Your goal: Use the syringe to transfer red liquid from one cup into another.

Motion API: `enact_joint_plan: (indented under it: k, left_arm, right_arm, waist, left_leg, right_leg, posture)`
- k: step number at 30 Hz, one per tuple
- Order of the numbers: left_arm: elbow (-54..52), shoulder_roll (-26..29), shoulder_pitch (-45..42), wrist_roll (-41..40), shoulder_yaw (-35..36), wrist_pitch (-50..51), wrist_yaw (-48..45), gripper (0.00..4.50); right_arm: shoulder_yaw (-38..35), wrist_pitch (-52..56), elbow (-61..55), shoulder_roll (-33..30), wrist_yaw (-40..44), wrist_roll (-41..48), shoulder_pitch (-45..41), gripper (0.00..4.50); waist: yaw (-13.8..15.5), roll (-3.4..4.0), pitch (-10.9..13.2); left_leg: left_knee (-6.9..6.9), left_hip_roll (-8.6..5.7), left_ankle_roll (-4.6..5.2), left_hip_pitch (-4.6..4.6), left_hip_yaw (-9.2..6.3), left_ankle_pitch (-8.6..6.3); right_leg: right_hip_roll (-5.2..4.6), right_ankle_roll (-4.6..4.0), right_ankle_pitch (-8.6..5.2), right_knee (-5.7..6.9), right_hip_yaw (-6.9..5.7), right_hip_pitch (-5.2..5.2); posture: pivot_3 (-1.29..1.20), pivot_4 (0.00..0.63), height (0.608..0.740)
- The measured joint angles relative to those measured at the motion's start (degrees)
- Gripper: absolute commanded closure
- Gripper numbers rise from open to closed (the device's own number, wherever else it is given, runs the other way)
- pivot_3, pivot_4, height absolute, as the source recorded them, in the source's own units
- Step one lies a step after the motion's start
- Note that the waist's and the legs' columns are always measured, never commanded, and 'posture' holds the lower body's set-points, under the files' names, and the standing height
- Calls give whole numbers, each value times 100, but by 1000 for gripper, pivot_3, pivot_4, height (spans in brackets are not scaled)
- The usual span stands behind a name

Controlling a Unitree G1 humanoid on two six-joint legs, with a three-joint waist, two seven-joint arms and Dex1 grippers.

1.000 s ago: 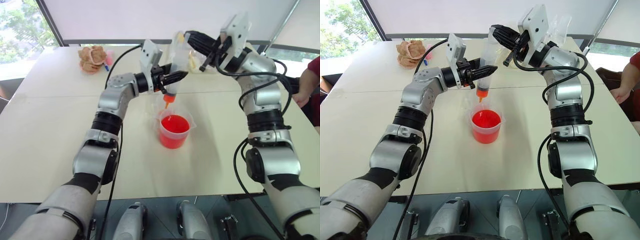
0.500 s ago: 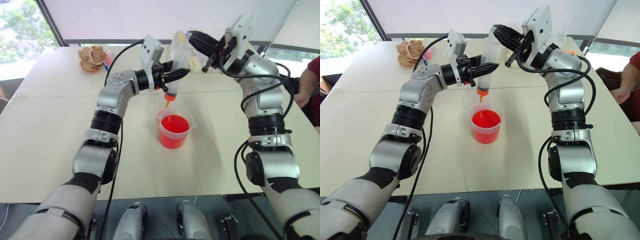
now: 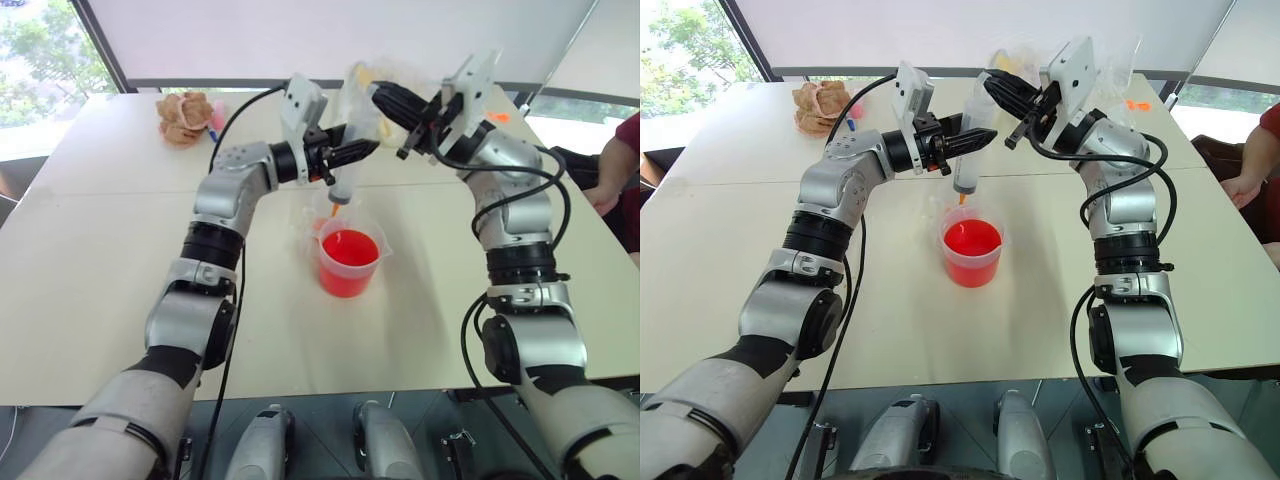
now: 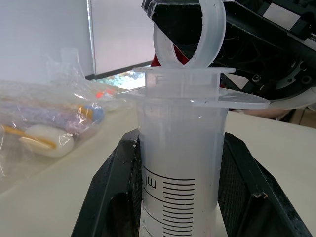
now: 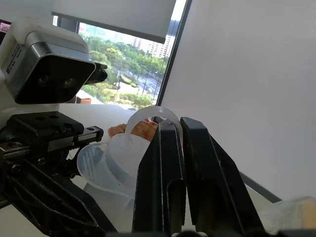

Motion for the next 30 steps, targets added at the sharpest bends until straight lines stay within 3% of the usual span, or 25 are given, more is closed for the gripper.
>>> enact_joint_plan:
  k: [6, 9, 13, 19, 27, 30]
  left_arm:
    - [-8, 4, 5, -1, 1, 2, 0, 3085]
    - [-112, 27, 64, -2, 6, 22, 75, 3085]
    - [-214, 84, 76, -16, 137, 32, 229, 3085]
    - [-414, 29, 63, -248, 237, 219, 285, 3085]
    - [-798, 82, -151, -638, 340, 676, 446, 3085]
    - [-148, 342, -892, -609, 448, 1365, 1147, 3085]
  right_arm:
    - [-1, -5, 0, 2, -3, -12, -1, 4476]
    - [-6, -26, -16, -5, -4, 8, -4, 3525]
    - [-10, -58, -97, -76, -36, 1, -2, 1717]
    - [-99, 65, -406, -236, -209, 111, 61, 1717]
    - [-972, 957, -593, -915, -627, 710, 455, 1717]
    - [-1059, 1361, -961, -1355, -626, 822, 511, 1717]
  waist:
    - [0, 0, 0]
    - [-2, 0, 0]
    - [1, 0, 0]
    - [30, 0, 0]
    - [18, 0, 0]
    - [2, -1, 5]
  left_leg:
    - [0, 0, 0, 0, 0, 0]
    - [0, 0, 0, 0, 0, 0]
    - [0, 2, 0, 0, -1, 0]
    - [0, 1, 0, -1, -2, 0]
    - [-1, 2, 26, -1, -2, -15]
    - [0, 0, 27, -3, 0, -15]
  right_leg:
    - [0, 0, 0, 0, 0, 0]
    - [0, 0, 0, 0, 0, -1]
    - [1, 0, 0, 1, 0, -2]
    - [-3, 0, 0, 1, 0, -1]
    - [-4, 0, 0, 0, 0, 0]
    - [3, 0, 0, 7, 2, -8]
  posture:
    - [0, 150, 740]
    - [0, 150, 740]
    - [0, 150, 740]
    - [0, 150, 740]
    - [0, 150, 740]
    - [0, 150, 740]
